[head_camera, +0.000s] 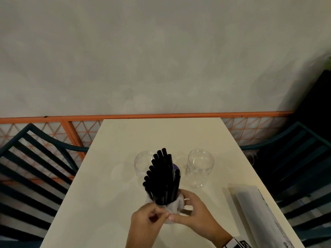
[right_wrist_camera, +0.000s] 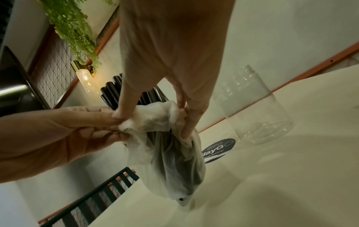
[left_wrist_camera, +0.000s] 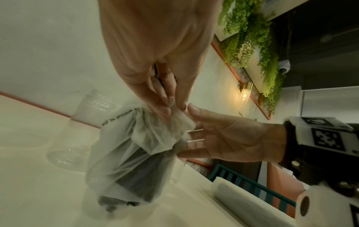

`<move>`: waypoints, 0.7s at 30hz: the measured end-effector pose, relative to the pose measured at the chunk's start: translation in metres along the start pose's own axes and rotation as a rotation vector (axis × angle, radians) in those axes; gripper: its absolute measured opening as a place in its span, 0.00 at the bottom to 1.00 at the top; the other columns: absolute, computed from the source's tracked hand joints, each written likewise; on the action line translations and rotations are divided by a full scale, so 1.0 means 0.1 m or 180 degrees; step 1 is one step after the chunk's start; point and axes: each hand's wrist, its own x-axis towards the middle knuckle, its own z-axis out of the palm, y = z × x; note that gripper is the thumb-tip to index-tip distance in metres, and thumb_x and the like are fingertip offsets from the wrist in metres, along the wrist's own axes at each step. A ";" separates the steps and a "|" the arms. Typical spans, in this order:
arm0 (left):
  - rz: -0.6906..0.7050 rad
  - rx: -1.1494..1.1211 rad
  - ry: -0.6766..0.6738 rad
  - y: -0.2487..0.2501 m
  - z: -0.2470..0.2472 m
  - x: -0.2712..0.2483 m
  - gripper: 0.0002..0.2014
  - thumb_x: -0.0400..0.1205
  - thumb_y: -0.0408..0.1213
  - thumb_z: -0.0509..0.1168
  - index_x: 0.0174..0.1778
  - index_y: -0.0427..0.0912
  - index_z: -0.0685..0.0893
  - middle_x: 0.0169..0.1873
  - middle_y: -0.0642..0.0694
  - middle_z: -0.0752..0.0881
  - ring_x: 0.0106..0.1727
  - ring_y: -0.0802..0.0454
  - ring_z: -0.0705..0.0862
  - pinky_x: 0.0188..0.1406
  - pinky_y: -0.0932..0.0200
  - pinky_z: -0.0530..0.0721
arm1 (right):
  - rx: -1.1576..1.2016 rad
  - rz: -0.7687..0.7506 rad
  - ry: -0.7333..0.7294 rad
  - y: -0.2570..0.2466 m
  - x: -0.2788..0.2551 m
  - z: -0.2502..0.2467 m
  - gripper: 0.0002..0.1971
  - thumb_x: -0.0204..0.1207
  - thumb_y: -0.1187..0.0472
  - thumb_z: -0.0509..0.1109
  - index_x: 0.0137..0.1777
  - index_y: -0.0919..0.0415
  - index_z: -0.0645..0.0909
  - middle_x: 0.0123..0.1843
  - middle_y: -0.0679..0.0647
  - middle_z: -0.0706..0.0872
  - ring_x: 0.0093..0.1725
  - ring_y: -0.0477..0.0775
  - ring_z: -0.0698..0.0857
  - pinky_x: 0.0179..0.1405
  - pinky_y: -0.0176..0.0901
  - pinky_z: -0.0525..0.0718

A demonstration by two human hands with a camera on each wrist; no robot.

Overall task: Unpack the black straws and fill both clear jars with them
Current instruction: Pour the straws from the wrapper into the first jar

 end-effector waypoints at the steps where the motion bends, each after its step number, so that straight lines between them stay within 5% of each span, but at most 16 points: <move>1: 0.0053 -0.0009 -0.0019 -0.01 0.00 0.00 0.14 0.67 0.28 0.77 0.30 0.55 0.88 0.31 0.59 0.90 0.34 0.63 0.88 0.37 0.70 0.83 | -0.0045 -0.0055 0.0028 0.02 0.02 -0.01 0.34 0.54 0.53 0.84 0.60 0.39 0.74 0.61 0.49 0.79 0.57 0.47 0.83 0.50 0.38 0.86; 6: 0.0205 0.0240 -0.0763 0.07 -0.11 -0.03 0.20 0.70 0.40 0.70 0.32 0.80 0.82 0.43 0.69 0.86 0.41 0.64 0.87 0.39 0.75 0.80 | -0.0578 -0.0116 -0.0015 0.16 0.10 -0.08 0.27 0.62 0.58 0.79 0.61 0.40 0.77 0.52 0.52 0.79 0.52 0.49 0.83 0.50 0.40 0.88; 9: 0.0566 0.0623 -0.1123 0.27 -0.19 -0.02 0.09 0.69 0.53 0.62 0.38 0.77 0.82 0.38 0.74 0.86 0.40 0.63 0.86 0.42 0.69 0.83 | -0.0697 -0.0002 0.0134 0.24 0.13 -0.10 0.22 0.67 0.57 0.76 0.63 0.50 0.79 0.51 0.53 0.80 0.51 0.48 0.83 0.44 0.33 0.87; 11: 0.1098 0.0880 -0.0626 0.53 -0.25 0.05 0.10 0.73 0.51 0.60 0.47 0.63 0.83 0.35 0.70 0.85 0.40 0.67 0.83 0.41 0.73 0.79 | -0.0705 0.0009 0.0180 0.25 0.14 -0.09 0.21 0.69 0.58 0.75 0.63 0.53 0.79 0.51 0.53 0.79 0.51 0.48 0.83 0.42 0.31 0.85; 14: 0.2130 0.1333 0.0457 0.91 -0.20 0.18 0.16 0.77 0.46 0.61 0.61 0.53 0.81 0.56 0.55 0.84 0.58 0.61 0.80 0.59 0.65 0.75 | -0.0720 -0.0066 0.0082 0.28 0.14 -0.07 0.22 0.69 0.58 0.74 0.64 0.56 0.79 0.52 0.54 0.77 0.52 0.49 0.81 0.47 0.37 0.87; 16: 0.2036 0.1838 0.0474 1.03 -0.12 0.32 0.25 0.79 0.54 0.57 0.72 0.54 0.70 0.71 0.49 0.75 0.74 0.52 0.69 0.73 0.54 0.68 | -0.0815 -0.0195 0.0014 0.30 0.15 -0.04 0.22 0.69 0.56 0.74 0.64 0.55 0.79 0.52 0.53 0.76 0.51 0.46 0.80 0.50 0.40 0.87; 18: 0.1629 0.2296 0.0280 0.95 0.01 0.46 0.31 0.79 0.64 0.48 0.77 0.54 0.63 0.79 0.46 0.64 0.80 0.45 0.59 0.76 0.45 0.57 | -0.1024 -0.0304 -0.0056 0.30 0.17 -0.02 0.19 0.70 0.55 0.73 0.61 0.48 0.78 0.52 0.50 0.75 0.52 0.44 0.78 0.53 0.39 0.85; 21: 0.1017 0.2888 -0.0187 0.74 0.16 0.56 0.30 0.80 0.64 0.44 0.66 0.50 0.78 0.75 0.41 0.72 0.75 0.40 0.71 0.72 0.40 0.68 | -0.1436 -0.0467 -0.0237 0.31 0.18 0.02 0.14 0.72 0.54 0.70 0.52 0.35 0.71 0.48 0.43 0.71 0.49 0.40 0.76 0.51 0.27 0.77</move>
